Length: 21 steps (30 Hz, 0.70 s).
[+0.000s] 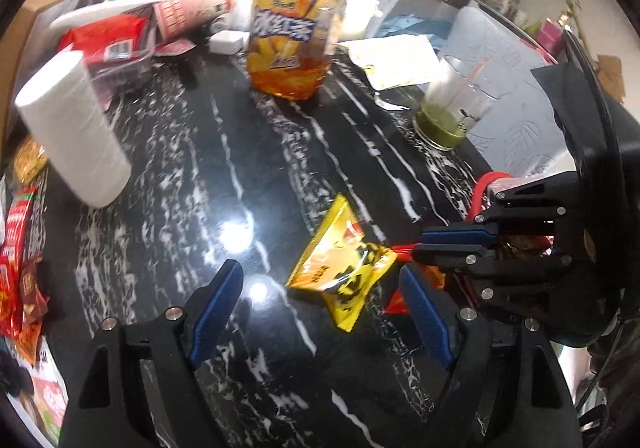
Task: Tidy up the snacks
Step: 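Grasp the yellow HUA packet with the left tool while the right tool grasps a red candy packet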
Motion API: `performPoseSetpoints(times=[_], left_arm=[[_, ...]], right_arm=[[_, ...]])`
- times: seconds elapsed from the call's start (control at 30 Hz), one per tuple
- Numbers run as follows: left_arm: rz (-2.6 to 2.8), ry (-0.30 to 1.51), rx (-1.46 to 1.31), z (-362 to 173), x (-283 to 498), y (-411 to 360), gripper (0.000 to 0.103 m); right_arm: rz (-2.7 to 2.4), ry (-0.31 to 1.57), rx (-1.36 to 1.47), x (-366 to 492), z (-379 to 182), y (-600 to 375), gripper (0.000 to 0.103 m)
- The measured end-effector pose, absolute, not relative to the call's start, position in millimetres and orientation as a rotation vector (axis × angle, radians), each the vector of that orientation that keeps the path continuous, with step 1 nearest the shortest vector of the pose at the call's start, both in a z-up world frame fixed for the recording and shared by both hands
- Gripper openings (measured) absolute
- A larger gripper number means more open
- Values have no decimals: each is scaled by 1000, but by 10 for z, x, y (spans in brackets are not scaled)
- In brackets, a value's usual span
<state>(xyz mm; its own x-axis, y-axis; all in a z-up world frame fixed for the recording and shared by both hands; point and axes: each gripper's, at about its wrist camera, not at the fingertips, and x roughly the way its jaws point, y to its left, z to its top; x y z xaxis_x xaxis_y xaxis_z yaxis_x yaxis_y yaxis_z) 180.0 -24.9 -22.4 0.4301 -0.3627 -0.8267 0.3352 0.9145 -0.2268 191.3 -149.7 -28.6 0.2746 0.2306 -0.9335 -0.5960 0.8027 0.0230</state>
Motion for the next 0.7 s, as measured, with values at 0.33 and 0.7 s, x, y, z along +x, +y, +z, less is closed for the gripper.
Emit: performPoseSetpoints(times=[0.33,0.7], left_arm=[[-538,1094,96,-476,2073,-528,80],[-592,1089,133,-730,2158,-637,51]], right_arm=[[508,1100,-332,1713,-114,-1679,44],[532,1125,-339,1779,-162,-1635,45]])
